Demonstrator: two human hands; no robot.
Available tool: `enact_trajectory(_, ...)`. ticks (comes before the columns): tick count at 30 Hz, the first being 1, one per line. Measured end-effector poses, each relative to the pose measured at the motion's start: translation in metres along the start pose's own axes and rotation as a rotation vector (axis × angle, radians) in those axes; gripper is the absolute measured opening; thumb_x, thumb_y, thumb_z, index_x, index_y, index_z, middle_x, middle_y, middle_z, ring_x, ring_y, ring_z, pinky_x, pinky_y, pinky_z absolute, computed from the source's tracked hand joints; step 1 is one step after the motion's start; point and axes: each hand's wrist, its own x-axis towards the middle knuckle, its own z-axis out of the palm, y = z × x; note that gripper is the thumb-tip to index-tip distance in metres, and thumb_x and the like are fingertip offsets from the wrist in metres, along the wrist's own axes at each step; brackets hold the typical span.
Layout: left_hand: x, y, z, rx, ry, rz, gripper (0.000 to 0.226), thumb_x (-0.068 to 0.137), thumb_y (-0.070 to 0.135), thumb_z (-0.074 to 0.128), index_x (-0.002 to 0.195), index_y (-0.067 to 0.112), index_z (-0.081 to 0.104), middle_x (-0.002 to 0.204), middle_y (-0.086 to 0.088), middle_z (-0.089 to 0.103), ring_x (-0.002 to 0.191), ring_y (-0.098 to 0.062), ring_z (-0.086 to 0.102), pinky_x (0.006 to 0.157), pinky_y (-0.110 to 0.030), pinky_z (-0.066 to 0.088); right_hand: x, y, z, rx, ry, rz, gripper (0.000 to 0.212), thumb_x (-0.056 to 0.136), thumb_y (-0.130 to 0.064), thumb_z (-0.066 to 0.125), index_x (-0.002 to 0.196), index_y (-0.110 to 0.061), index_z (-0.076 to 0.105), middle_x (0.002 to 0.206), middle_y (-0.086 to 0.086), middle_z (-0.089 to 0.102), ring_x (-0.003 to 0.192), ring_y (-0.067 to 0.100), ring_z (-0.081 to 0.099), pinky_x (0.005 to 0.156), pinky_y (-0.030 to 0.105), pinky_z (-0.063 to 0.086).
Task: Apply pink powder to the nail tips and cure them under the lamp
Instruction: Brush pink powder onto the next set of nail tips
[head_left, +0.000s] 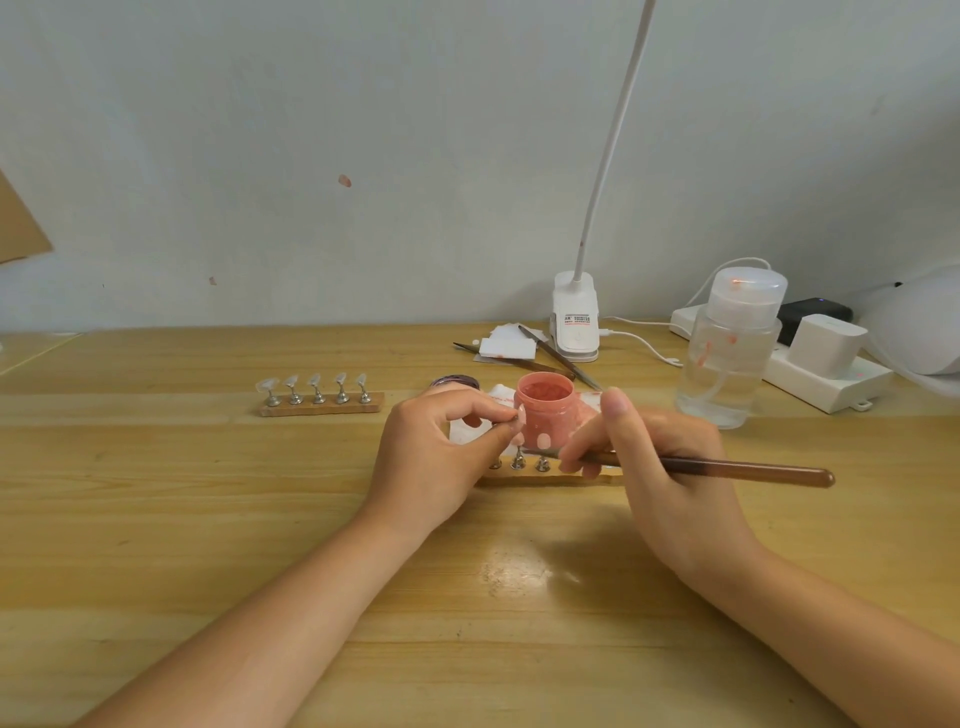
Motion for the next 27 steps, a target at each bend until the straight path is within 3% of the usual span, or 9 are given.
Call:
enact_trajectory(3, 0.0001, -0.0003, -0.0005, -0.01, -0.007, -0.004, 0.026, 0.071, 0.001, 0.074, 0.069, 0.027, 0.068, 0.064, 0.022, 0.062, 0.073, -0.005, 0.06, 0.07, -0.005, 0.041, 0.0007, -0.0011, -0.0014, -0.016, 0.04, -0.063, 0.043, 0.09, -0.035, 0.038, 0.063, -0.017, 0.066, 0.064, 0.001, 0.066, 0.06, 0.007, 0.06, 0.06, 0.021, 0.048)
enact_trajectory(8, 0.0002, -0.0001, -0.0008, -0.022, -0.043, -0.02, 0.013, 0.075, 0.005, 0.071, 0.081, 0.016, 0.073, 0.086, 0.013, 0.065, 0.086, 0.008, 0.057, 0.076, -0.002, 0.038, 0.0039, -0.001, -0.0024, -0.073, 0.046, -0.14, 0.037, 0.093, -0.023, 0.038, 0.069, -0.014, 0.065, 0.073, -0.008, 0.066, 0.069, 0.004, 0.061, 0.062, 0.022, 0.047)
enact_trajectory(12, 0.0001, -0.0001, -0.0005, -0.043, -0.055, -0.037, 0.015, 0.075, 0.006, 0.071, 0.084, 0.019, 0.072, 0.083, 0.01, 0.063, 0.082, 0.01, 0.055, 0.074, -0.002, 0.037, 0.0041, 0.0001, 0.0004, -0.126, 0.021, -0.154, 0.035, 0.096, -0.014, 0.044, 0.072, -0.005, 0.068, 0.073, -0.016, 0.065, 0.081, -0.005, 0.061, 0.069, 0.009, 0.043)
enact_trajectory(18, 0.0004, -0.001, 0.0009, -0.045, -0.023, -0.024, 0.019, 0.074, 0.005, 0.071, 0.086, 0.019, 0.07, 0.078, 0.015, 0.065, 0.08, 0.01, 0.057, 0.073, -0.004, 0.04, 0.002, -0.0008, -0.0005, 0.053, 0.031, 0.03, 0.04, 0.09, -0.025, 0.043, 0.061, -0.012, 0.067, 0.061, -0.002, 0.066, 0.059, 0.006, 0.059, 0.06, 0.014, 0.045)
enact_trajectory(23, 0.0008, -0.0027, 0.001, -0.04, -0.017, -0.013, 0.023, 0.071, 0.003, 0.073, 0.086, 0.02, 0.07, 0.075, 0.02, 0.064, 0.078, 0.011, 0.059, 0.073, -0.007, 0.044, 0.0039, -0.0032, 0.0009, 0.04, 0.026, -0.062, 0.036, 0.095, -0.011, 0.042, 0.073, 0.002, 0.068, 0.065, -0.003, 0.066, 0.07, -0.003, 0.063, 0.064, 0.008, 0.044)
enact_trajectory(27, 0.0011, -0.0021, 0.0006, -0.069, -0.01, -0.028, 0.022, 0.071, 0.004, 0.073, 0.083, 0.023, 0.071, 0.064, 0.025, 0.065, 0.074, 0.009, 0.06, 0.07, -0.01, 0.046, 0.0018, -0.003, 0.0013, 0.127, -0.008, 0.065, 0.044, 0.091, -0.029, 0.043, 0.061, -0.009, 0.068, 0.06, 0.003, 0.066, 0.056, 0.01, 0.059, 0.059, 0.02, 0.048)
